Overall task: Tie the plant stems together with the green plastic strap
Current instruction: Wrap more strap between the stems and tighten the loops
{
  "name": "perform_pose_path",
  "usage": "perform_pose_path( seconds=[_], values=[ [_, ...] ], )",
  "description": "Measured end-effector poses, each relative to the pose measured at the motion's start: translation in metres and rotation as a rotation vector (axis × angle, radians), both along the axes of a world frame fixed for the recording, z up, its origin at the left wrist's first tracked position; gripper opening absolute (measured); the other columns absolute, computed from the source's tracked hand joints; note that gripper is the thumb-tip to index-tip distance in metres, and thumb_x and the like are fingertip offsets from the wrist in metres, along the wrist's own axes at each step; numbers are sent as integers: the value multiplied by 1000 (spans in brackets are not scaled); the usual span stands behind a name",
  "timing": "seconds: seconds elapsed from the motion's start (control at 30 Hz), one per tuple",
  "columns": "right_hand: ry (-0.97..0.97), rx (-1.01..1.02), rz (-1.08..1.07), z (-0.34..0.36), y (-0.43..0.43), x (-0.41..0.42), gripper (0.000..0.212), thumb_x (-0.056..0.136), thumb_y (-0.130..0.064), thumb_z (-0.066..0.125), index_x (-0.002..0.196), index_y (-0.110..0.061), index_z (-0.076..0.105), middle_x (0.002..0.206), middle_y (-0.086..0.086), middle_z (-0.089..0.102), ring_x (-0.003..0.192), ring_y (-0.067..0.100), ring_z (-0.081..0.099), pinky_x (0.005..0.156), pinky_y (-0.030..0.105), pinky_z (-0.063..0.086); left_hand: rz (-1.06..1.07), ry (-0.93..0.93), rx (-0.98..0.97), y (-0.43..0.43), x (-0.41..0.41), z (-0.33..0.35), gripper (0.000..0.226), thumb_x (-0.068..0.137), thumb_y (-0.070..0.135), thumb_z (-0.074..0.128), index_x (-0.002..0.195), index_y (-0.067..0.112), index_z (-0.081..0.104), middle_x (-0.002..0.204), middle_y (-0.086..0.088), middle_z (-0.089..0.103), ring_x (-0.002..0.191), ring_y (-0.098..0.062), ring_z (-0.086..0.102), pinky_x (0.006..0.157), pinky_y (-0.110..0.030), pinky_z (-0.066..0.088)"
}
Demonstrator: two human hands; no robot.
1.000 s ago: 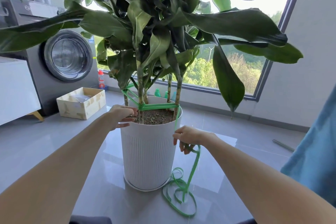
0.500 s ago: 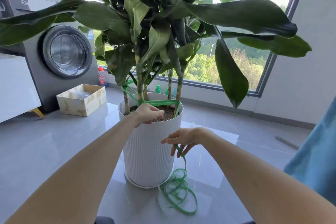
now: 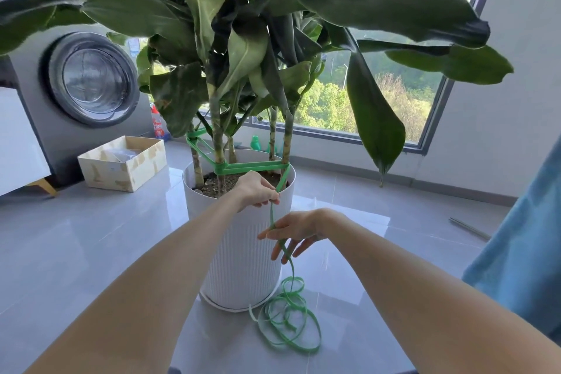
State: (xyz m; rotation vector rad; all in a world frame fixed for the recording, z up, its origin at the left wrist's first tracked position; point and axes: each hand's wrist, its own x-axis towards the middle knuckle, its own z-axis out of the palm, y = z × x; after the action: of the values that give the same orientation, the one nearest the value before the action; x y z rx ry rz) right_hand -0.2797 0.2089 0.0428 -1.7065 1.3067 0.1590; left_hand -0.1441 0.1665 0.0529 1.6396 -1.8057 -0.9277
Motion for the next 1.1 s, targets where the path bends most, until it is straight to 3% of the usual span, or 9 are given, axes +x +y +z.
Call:
perform_pose_path(
  seconds=[0.2,0.33,0.47,0.67,0.83,0.97,1.1],
  values=[
    [86,9,-1,-3,1,7,42,102,-37,34,143,-27,38,126,4,64,113,25,62,96,34,47,102,15,-19,5,13,8,10,83,12,67,81,7,76,79,-2,73,62,-8,61,56,-17,53],
    [181,-8,49,-2,5,10,56,94,-49,48,143,-25,39,127,0,63,114,21,61,101,38,46,138,-22,-84,9,33,12,13,81,17,68,72,13,77,75,1,74,74,-13,67,72,-26,58],
    [255,-47,121,2,9,16,68,83,-46,67,143,-27,40,130,1,60,113,19,62,101,39,47,157,-150,-253,21,45,18,18,84,22,67,71,15,78,73,1,73,75,-11,66,81,-32,56],
    [331,-39,175,6,12,21,77,80,-45,71,146,-27,35,138,4,53,121,22,56,104,42,45,191,-162,-328,33,65,20,18,84,24,69,70,15,77,61,4,70,68,-8,68,87,-29,53],
    [294,-31,160,10,9,22,80,79,-43,73,146,-30,32,144,3,47,123,21,55,103,41,46,198,-134,-338,33,83,21,16,85,23,69,79,11,77,69,0,73,59,-4,67,81,-27,56],
    [245,-127,62,6,1,20,68,79,-39,74,140,-25,45,136,4,55,113,20,61,98,39,49,256,-189,-389,34,88,23,19,83,26,71,87,9,77,79,-6,74,66,-12,63,68,-23,47],
    [133,-448,-185,-1,-14,21,23,87,-22,64,110,-20,67,110,5,68,88,19,68,74,29,53,303,-176,-413,31,86,22,22,82,25,72,91,5,76,88,-9,74,69,-13,58,68,-25,43]
  ],
)
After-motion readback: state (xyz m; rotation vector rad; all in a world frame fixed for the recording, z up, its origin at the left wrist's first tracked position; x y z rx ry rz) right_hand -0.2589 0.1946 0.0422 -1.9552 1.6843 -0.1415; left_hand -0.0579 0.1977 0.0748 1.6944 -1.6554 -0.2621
